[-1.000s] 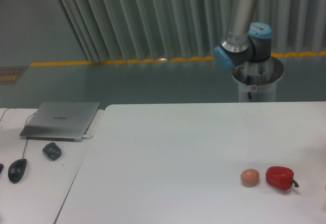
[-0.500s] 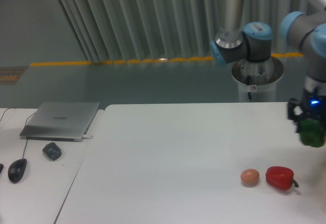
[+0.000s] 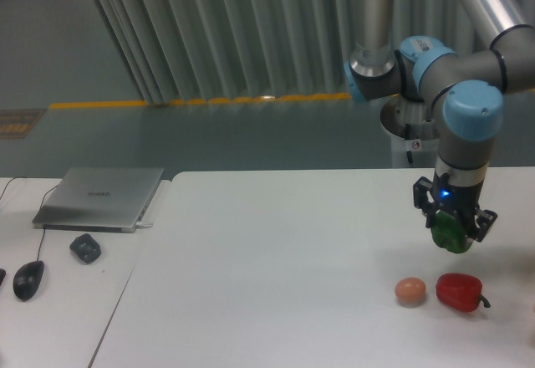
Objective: Place the green pepper on the table
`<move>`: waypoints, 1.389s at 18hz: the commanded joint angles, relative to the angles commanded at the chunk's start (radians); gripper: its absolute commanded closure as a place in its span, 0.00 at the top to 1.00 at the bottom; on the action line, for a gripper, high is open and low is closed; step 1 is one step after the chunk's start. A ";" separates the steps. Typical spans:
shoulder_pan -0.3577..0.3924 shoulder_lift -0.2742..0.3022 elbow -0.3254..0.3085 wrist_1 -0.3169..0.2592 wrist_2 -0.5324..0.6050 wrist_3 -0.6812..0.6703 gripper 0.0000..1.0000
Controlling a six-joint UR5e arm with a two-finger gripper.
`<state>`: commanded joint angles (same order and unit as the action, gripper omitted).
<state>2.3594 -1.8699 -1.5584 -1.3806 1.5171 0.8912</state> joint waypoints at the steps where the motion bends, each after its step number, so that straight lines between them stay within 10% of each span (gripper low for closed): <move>1: -0.002 -0.003 -0.009 0.000 0.003 0.002 0.65; 25: -0.066 -0.035 -0.009 0.028 0.048 -0.005 0.99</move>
<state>2.2933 -1.9052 -1.5679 -1.3530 1.5647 0.8867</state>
